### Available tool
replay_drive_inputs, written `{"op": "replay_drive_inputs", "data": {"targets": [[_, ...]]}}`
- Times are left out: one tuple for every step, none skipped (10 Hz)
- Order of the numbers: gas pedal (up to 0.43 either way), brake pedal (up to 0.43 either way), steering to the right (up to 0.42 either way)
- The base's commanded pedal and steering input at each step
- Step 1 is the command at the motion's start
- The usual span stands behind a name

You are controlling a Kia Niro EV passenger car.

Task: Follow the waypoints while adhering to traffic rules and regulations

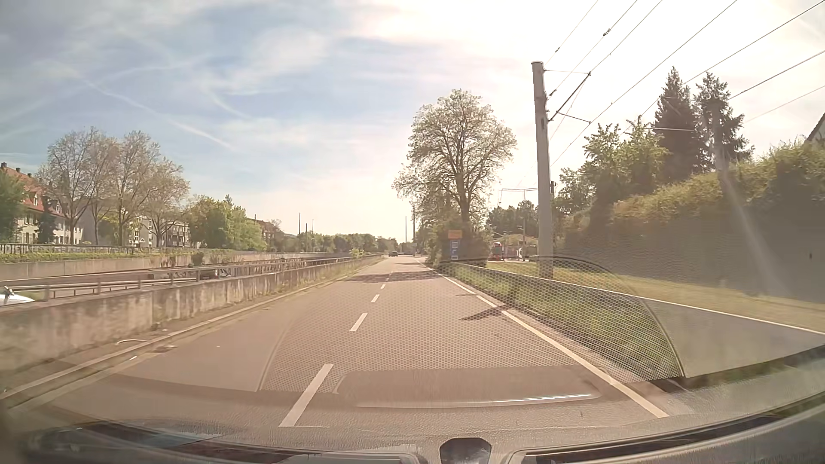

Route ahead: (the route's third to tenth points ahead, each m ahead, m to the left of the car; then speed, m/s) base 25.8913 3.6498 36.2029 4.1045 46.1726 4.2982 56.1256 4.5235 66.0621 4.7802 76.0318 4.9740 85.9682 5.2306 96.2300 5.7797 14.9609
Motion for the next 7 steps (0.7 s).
{"op": "replay_drive_inputs", "data": {"targets": [[0.0,0.0,-0.013],[0.0,0.0,-0.012],[0.0,0.0,-0.01],[0.0,0.0,-0.009],[0.0,0.0,-0.009],[0.0,0.0,-0.008],[0.0,0.0,-0.007]]}}
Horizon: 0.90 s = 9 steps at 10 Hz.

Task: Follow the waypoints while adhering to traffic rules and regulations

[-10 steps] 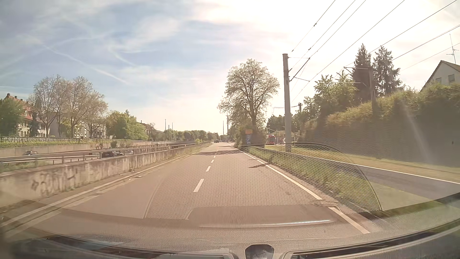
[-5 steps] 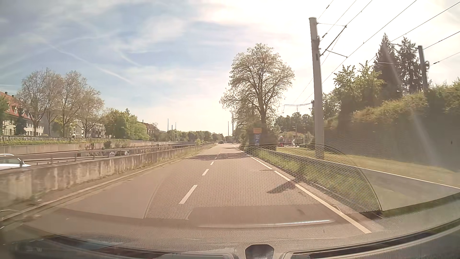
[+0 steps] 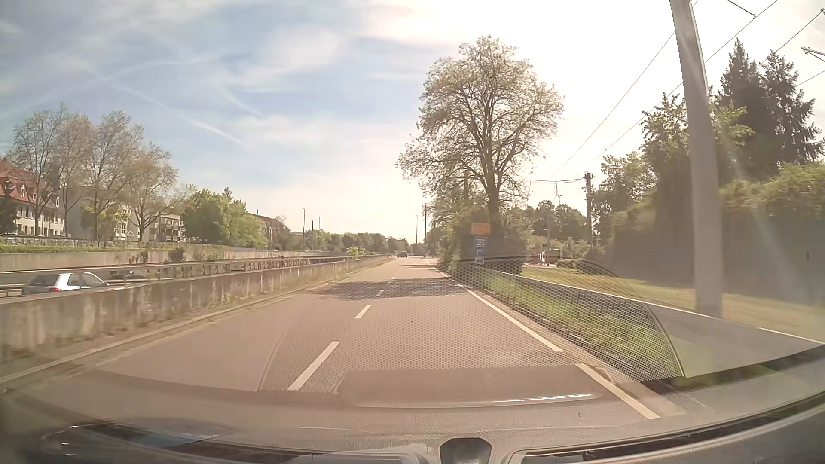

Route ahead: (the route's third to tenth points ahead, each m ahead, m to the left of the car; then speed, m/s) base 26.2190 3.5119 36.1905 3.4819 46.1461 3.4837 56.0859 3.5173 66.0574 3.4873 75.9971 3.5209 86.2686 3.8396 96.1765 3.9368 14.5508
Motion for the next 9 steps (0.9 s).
{"op": "replay_drive_inputs", "data": {"targets": [[0.0,0.0,-0.007],[0.0,0.0,-0.006],[0.0,0.0,-0.006],[0.0,0.0,-0.005],[0.0,0.0,-0.005],[0.0,0.0,-0.004],[0.0,0.0,-0.004],[0.0,0.0,-0.004],[0.0,0.006,-0.002]]}}
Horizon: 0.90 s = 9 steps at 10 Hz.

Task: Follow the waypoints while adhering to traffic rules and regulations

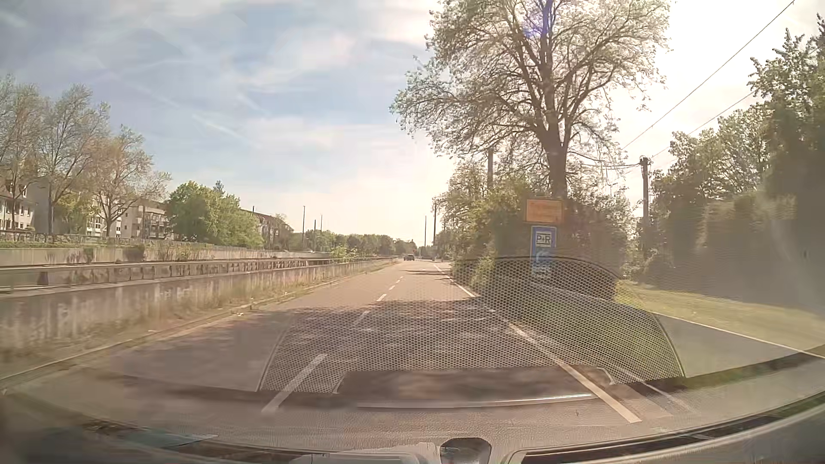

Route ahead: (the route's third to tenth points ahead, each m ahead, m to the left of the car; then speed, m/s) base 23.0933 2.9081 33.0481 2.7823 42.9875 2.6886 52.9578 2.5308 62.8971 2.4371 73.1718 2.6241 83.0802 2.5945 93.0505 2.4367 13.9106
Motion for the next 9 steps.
{"op": "replay_drive_inputs", "data": {"targets": [[0.0,0.03,-0.001],[0.0,0.067,-0.002],[0.0,0.085,-0.001],[0.0,0.104,-0.001],[0.0,0.104,0.0],[0.0,0.11,0.0],[0.0,0.11,0.0],[0.0,0.104,0.0],[0.0,0.098,0.001]]}}
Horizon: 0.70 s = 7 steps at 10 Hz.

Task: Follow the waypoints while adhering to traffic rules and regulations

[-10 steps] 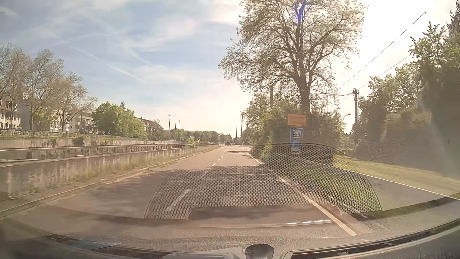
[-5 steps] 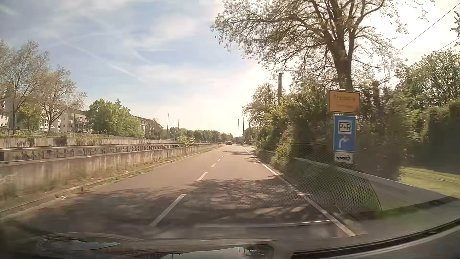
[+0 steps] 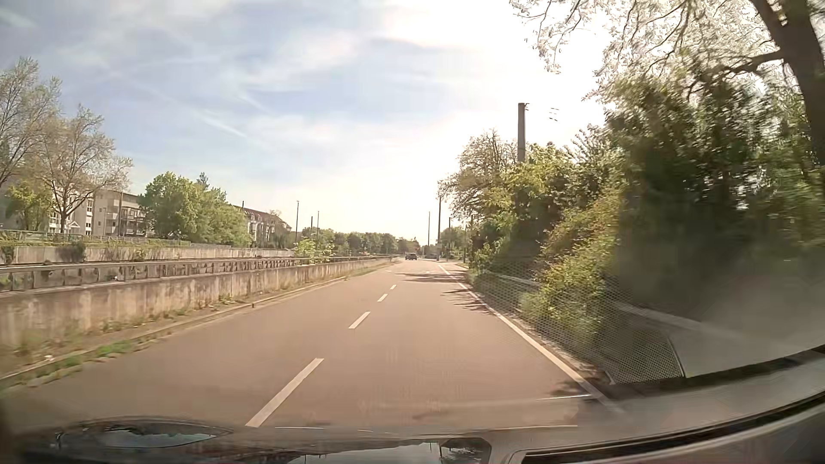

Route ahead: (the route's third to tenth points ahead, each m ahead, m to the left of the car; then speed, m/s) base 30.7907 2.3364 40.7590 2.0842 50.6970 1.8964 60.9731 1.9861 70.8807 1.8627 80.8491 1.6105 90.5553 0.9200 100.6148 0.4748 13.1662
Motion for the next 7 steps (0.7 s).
{"op": "replay_drive_inputs", "data": {"targets": [[0.0,0.079,0.001],[0.0,0.061,0.002],[0.0,0.061,0.001],[0.0,0.055,0.001],[0.0,0.037,0.002],[0.0,0.006,0.001],[0.0,0.0,0.001]]}}
